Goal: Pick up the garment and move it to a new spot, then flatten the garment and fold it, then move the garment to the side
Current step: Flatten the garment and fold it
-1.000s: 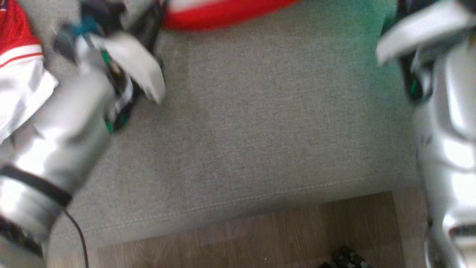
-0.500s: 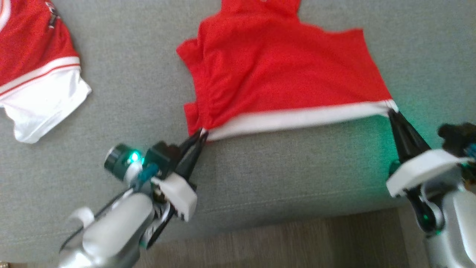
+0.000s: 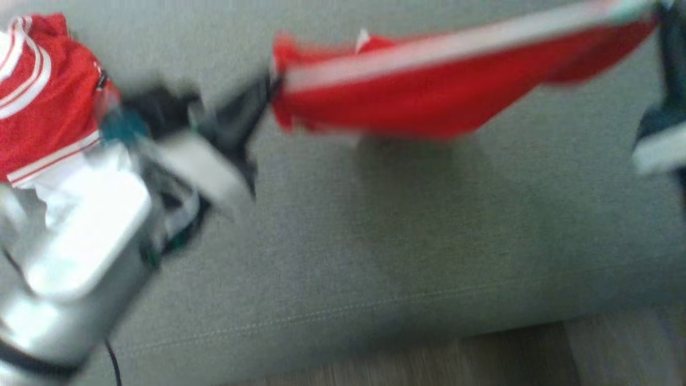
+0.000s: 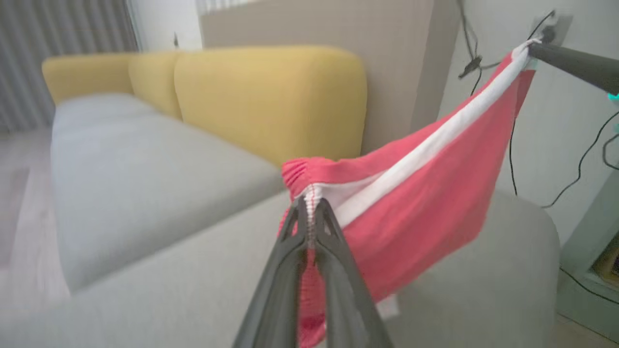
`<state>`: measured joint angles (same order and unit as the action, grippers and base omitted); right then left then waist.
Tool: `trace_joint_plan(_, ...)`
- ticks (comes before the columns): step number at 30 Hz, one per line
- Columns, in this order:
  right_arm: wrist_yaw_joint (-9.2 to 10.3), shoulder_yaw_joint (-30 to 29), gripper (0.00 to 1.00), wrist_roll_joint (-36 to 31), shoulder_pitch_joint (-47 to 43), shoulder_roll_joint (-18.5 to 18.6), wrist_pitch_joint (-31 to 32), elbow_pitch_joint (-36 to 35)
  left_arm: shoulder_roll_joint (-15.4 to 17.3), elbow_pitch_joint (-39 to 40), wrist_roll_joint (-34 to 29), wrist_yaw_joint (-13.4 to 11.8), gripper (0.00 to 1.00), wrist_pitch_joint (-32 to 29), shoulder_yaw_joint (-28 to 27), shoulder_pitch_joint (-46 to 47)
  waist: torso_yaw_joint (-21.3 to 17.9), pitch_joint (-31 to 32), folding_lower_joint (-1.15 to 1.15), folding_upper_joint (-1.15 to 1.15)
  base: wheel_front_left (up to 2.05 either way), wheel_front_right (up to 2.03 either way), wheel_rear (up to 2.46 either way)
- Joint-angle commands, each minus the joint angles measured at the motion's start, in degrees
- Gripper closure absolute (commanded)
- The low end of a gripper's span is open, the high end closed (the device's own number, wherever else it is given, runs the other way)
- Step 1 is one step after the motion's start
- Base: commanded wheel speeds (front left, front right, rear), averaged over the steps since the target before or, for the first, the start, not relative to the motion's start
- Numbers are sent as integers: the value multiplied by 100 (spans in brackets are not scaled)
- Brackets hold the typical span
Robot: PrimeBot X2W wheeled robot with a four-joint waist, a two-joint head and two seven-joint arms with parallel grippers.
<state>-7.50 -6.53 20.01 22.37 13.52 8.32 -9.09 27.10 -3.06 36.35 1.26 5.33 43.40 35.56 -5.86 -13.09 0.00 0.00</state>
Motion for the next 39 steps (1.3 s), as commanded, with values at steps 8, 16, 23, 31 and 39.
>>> trace_joint_plan(8, 1, 377, 100, 58, 2661, 543, 636, 893, -269, -563, 697, 189, 100, -1402, -847, 2827, -295, 129, 0, 0, 0, 0, 0)
trace_joint_plan(16, 1, 473, 100, -366, 4588, 281, -285, 2612, -692, -2214, -21, 362, 100, -1332, -608, 4860, -782, -1005, 0, 0, 0, 0, 0)
trace_joint_plan(23, 1, 565, 100, -742, 5097, 98, -1605, 3269, -1092, -3187, -454, 559, 100, 115, -268, 5397, -816, -1590, 0, 0, 0, 0, 0)
trace_joint_plan(31, 1, 926, 100, -317, 2570, 293, -1291, 2721, -784, -3125, -231, 621, 100, 896, 940, 3142, -506, -1605, 0, 0, 0, 0, 0)
trace_joint_plan(39, 1, 563, 100, -66, 133, 212, -804, 1823, -614, -2124, -905, 308, 100, 964, 909, 1290, -312, -1427, 0, 0, 0, 0, 0)
